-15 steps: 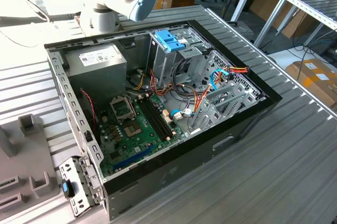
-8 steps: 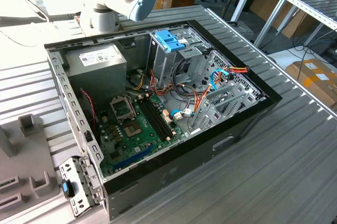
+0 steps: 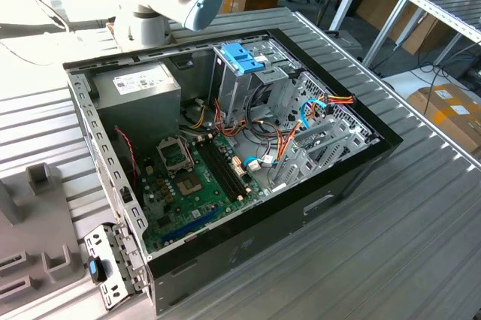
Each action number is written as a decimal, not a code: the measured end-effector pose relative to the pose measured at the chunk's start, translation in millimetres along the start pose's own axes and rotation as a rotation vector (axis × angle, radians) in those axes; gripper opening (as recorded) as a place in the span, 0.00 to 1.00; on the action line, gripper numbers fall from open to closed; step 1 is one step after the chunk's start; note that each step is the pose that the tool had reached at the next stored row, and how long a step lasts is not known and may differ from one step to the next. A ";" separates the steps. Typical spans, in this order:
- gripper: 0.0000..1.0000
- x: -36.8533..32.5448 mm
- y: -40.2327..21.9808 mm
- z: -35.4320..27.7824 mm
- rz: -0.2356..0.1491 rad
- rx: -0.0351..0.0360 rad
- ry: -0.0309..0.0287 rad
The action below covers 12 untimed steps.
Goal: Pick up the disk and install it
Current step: 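Pick up the disk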
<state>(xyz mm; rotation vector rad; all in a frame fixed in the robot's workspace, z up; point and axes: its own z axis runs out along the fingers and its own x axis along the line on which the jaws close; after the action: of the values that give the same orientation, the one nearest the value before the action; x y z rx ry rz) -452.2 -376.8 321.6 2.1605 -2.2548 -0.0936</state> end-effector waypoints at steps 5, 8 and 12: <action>0.37 -0.1 0.2 -2.7 0.000 0.0000 0.0000; 0.37 -0.2 0.3 -5.2 0.000 0.0000 0.0000; 0.37 -0.2 0.4 -8.1 0.000 -0.0001 0.0000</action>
<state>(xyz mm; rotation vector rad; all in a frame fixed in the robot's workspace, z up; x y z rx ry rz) -452.1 -376.8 329.7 2.1604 -2.2548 -0.0937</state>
